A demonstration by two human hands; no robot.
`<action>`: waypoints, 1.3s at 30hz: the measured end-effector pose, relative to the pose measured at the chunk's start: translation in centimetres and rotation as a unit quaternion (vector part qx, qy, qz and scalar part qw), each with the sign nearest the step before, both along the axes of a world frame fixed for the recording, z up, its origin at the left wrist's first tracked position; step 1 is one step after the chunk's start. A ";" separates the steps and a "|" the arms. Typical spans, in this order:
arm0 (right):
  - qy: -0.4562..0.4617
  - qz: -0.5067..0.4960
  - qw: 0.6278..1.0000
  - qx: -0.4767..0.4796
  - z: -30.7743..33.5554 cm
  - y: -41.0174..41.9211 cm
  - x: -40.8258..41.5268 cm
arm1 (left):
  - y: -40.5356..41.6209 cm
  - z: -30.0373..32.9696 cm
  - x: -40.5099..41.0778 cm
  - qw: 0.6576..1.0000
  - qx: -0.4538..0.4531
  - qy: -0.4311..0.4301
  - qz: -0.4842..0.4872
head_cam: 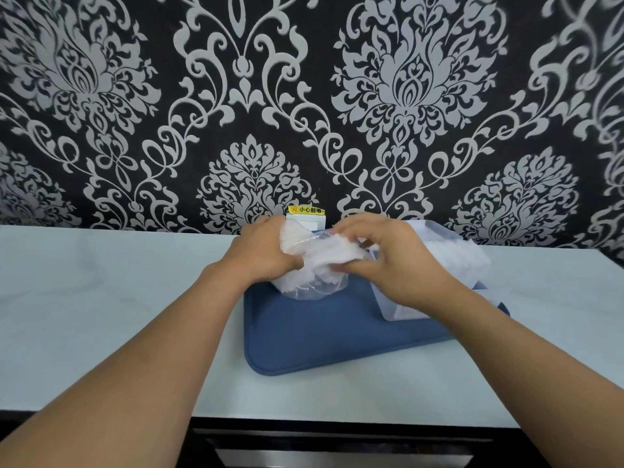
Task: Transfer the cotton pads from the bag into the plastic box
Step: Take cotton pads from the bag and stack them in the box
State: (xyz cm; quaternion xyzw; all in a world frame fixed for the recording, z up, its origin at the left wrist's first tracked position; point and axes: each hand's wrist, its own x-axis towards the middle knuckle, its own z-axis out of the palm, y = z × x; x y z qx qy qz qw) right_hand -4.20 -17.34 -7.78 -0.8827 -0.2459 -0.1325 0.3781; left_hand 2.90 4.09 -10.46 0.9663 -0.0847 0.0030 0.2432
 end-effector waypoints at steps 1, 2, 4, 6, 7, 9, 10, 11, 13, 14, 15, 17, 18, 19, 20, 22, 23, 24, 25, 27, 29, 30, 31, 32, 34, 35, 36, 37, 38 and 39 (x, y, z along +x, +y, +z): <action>0.029 -0.003 0.998 0.058 0.5 -0.5 -0.3 | 0.0 -0.1 0.2 1.000 -0.001 0.004 0.001; 0.067 -0.002 0.991 0.118 0.8 -0.9 -0.6 | 0.0 -0.1 0.2 1.000 0.006 0.008 -0.002; 0.145 -0.012 0.968 0.205 0.9 -1.6 -0.9 | -0.6 0.5 -0.2 1.000 0.027 -0.011 -0.008; 0.206 -0.040 0.941 0.264 0.7 -1.9 -0.6 | -1.5 2.0 -1.3 0.997 -0.026 -0.065 -0.022; 0.225 -0.052 0.929 0.290 0.6 -2.1 -0.4 | -2.2 2.8 -2.1 0.989 -0.105 -0.096 -0.038; 0.251 -0.047 0.901 0.349 0.9 -2.2 -0.2 | -4.5 4.3 -4.3 0.941 -0.302 -0.131 -0.075; 0.260 -0.036 0.889 0.376 1.2 -2.1 -0.3 | -5.9 4.6 -5.4 0.908 -0.393 -0.124 -0.080; 0.263 -0.025 0.878 0.398 1.4 -2.1 -0.4 | -7.3 4.9 -6.3 0.873 -0.472 -0.099 -0.072; 0.259 0.005 0.863 0.433 1.8 -2.0 -0.8 | -10.1 5.1 -7.2 0.800 -0.600 -0.006 -0.029; 0.253 0.015 0.862 0.439 2.0 -1.9 -1.0 | -11.2 5.2 -7.4 0.761 -0.648 0.041 0.001; 0.245 0.010 0.868 0.432 2.0 -1.9 -1.2 | -12.0 5.4 -7.5 0.732 -0.676 0.078 0.026; 0.217 -0.024 0.890 0.400 2.1 -1.9 -1.4 | -12.8 5.3 -7.5 0.730 -0.674 0.105 0.044; 0.202 -0.044 0.901 0.382 2.2 -2.2 -1.4 | -12.9 5.2 -7.4 0.750 -0.653 0.103 0.037; 0.187 -0.062 0.909 0.366 2.2 -2.6 -1.4 | -12.8 5.0 -7.2 0.775 -0.625 0.096 0.019; 0.179 -0.077 0.915 0.354 2.2 -3.2 -1.5 | -12.6 4.8 -7.0 0.802 -0.592 0.084 -0.009; 0.180 -0.084 0.918 0.342 2.3 -4.0 -1.5 | -11.6 4.6 -6.6 0.845 -0.529 0.049 -0.064; 0.181 -0.085 0.918 0.342 2.2 -4.3 -1.5 | -11.1 4.5 -6.5 0.855 -0.509 0.043 -0.089; 0.180 -0.087 0.918 0.342 2.3 -4.5 -1.6 | -10.7 4.3 -6.4 0.857 -0.500 0.049 -0.119; 0.178 -0.088 0.918 0.343 2.3 -4.5 -1.7 | -10.3 4.2 -6.4 0.851 -0.498 0.065 -0.151; 0.180 -0.089 0.918 0.343 2.2 -4.6 -1.9 | -9.8 3.8 -6.2 0.850 -0.482 0.082 -0.198; 0.183 -0.094 0.917 0.342 2.0 -4.6 -2.0 | -9.6 3.4 -6.0 0.857 -0.467 0.076 -0.205; 0.182 -0.101 0.916 0.343 1.9 -4.6 -2.0 | -9.6 3.2 -5.9 0.860 -0.464 0.070 -0.201; 0.177 -0.112 0.915 0.346 1.7 -4.7 -2.0 | -9.7 3.1 -5.8 0.863 -0.461 0.062 -0.197; 0.171 -0.122 0.913 0.350 1.7 -4.8 -1.9 | -9.9 3.0 -5.7 0.868 -0.456 0.052 -0.190; 0.160 -0.132 0.907 0.366 1.7 -5.0 -1.9 | -10.1 2.8 -5.5 0.870 -0.461 0.046 -0.169; 0.156 -0.132 0.903 0.377 1.7 -5.1 -1.8 | -10.3 2.8 -5.4 0.869 -0.467 0.050 -0.157; 0.153 -0.129 0.900 0.387 1.6 -5.2 -1.8 | -10.4 2.7 -5.3 0.869 -0.470 0.052 -0.145; 0.151 -0.125 0.899 0.391 1.6 -5.2 -1.8 | -10.4 2.6 -5.3 0.871 -0.469 0.052 -0.137; 0.150 -0.122 0.901 0.390 1.5 -5.1 -1.7 | -10.4 2.6 -5.3 0.873 -0.465 0.052 -0.136; 0.148 -0.121 0.903 0.385 1.4 -5.1 -1.7 | -10.4 2.5 -5.2 0.874 -0.462 0.051 -0.140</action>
